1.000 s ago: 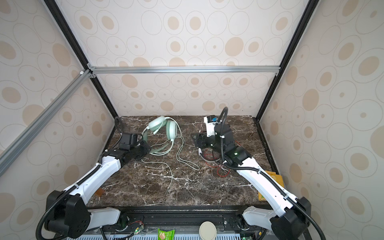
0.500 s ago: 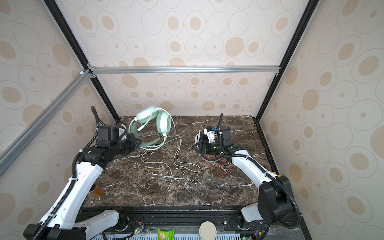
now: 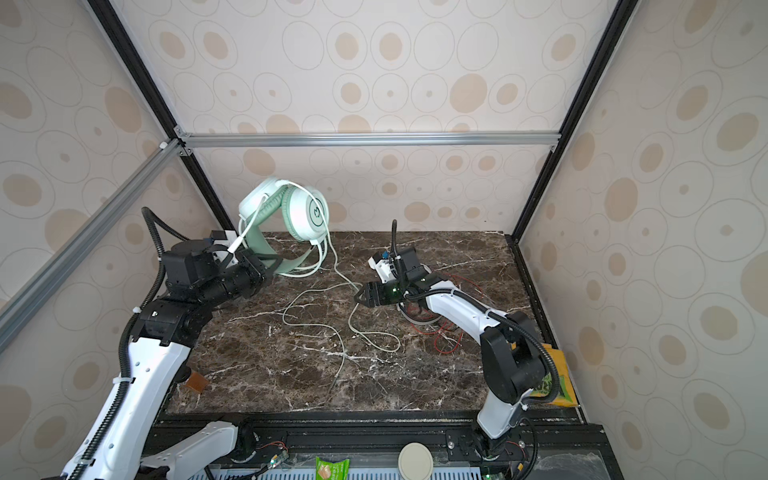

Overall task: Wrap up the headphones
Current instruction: 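Raise the mint headset high with the left gripper while the right releases it, then grasp the mint cable near the table with the right gripper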

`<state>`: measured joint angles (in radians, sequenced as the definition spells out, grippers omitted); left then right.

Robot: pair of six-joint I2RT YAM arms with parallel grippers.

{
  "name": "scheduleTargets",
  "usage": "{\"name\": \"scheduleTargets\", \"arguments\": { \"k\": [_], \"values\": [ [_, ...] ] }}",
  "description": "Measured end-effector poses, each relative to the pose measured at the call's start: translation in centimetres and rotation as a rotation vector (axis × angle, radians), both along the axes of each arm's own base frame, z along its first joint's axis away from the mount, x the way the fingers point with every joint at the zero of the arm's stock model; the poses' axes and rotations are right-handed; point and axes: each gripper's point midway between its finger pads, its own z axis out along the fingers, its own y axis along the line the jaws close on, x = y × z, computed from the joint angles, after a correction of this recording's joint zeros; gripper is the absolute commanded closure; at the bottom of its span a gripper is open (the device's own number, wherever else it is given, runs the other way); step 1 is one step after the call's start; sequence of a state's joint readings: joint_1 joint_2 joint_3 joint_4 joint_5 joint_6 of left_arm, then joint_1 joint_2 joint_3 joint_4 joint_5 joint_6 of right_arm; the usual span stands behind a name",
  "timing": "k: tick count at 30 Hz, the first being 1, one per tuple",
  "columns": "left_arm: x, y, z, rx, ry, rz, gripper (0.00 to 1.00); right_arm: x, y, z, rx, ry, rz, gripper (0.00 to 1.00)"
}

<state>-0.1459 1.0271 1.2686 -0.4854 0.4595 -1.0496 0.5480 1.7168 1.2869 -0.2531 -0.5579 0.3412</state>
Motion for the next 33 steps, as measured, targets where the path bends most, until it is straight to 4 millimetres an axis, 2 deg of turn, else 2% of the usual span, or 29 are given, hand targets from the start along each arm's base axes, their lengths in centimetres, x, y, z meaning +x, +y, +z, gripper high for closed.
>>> {"name": "scheduleTargets", "arguments": {
  "k": [2, 7, 13, 18, 21, 26, 30, 33],
  "values": [
    [0.1, -0.4, 1.1, -0.032, -0.036, -0.015, 1.00, 0.1, 0.5, 0.0, -0.002, -0.009, 0.004, 0.27],
    [0.4, -1.2, 2.9, -0.082, -0.081, -0.053, 1.00, 1.1, 0.8, 1.0, 0.006, -0.054, -0.017, 0.37],
    [1.5, -1.5, 2.8, -0.098, -0.064, -0.060, 1.00, 1.2, 0.9, 0.9, 0.035, -0.112, -0.026, 0.41],
    [2.1, -1.4, 2.5, -0.128, -0.034, -0.041, 1.00, -1.0, 1.8, -0.3, 0.040, -0.217, -0.006, 0.40],
    [2.2, -1.4, 2.7, -0.154, -0.030, -0.032, 1.00, -1.6, 2.6, -0.8, 0.059, -0.275, -0.006, 0.42],
    [2.4, -1.3, 3.3, -0.184, -0.039, -0.024, 1.00, -0.5, 3.0, 0.3, 0.111, -0.375, -0.040, 0.48],
    [2.5, -1.2, 3.5, -0.201, -0.037, -0.018, 1.00, 0.4, 3.5, 1.5, 0.168, -0.450, -0.067, 0.57],
    [2.6, -1.1, 3.7, -0.218, -0.034, -0.013, 1.00, 0.7, 3.8, 1.3, 0.192, -0.466, -0.082, 0.64]
  ]
}}
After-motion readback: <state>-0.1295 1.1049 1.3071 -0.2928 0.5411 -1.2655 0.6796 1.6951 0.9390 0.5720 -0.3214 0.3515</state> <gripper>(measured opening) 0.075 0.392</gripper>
